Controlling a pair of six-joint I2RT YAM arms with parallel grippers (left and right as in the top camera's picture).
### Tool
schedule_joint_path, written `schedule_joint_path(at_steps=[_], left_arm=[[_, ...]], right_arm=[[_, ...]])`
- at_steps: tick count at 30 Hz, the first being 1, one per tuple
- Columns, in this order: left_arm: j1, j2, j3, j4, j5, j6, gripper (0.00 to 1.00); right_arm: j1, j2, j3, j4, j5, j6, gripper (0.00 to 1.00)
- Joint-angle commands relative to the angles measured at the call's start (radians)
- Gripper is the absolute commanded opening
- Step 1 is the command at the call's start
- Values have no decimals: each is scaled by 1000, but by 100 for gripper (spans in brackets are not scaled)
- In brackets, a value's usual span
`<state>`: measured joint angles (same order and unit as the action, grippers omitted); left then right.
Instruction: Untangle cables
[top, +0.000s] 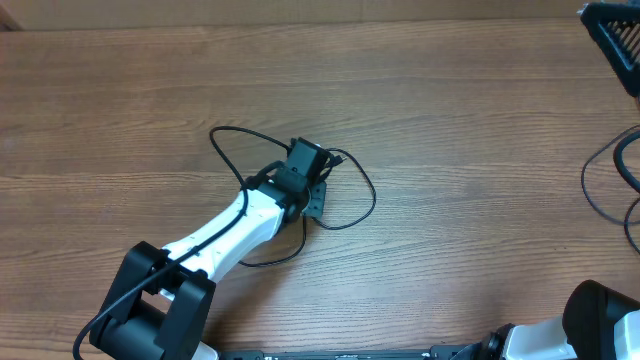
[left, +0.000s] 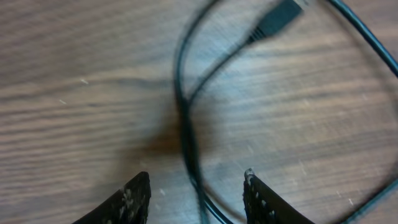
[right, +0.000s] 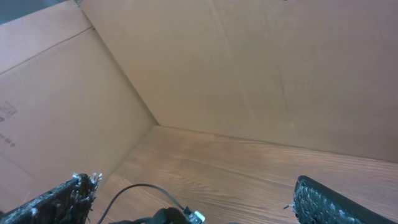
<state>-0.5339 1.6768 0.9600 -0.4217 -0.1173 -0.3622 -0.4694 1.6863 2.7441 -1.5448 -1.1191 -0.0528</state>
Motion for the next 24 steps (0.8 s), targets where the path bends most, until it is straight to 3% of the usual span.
schedule_joint_path(at_steps=[1, 13, 15, 17, 24], left_arm=[[32, 32, -11, 15, -20, 9, 49], [33, 136, -11, 106, 145, -90, 49], [28, 137, -11, 109, 138, -123, 34], [27, 137, -11, 108, 132, -150, 4], [24, 137, -10, 102, 130, -159, 4]], right_arm=[[5, -17, 13, 1, -35, -9, 100], [5, -18, 13, 3, -35, -9, 100], [5, -18, 13, 3, -35, -9, 100], [5, -18, 13, 3, -35, -8, 100], [5, -18, 13, 3, -36, -8, 100]])
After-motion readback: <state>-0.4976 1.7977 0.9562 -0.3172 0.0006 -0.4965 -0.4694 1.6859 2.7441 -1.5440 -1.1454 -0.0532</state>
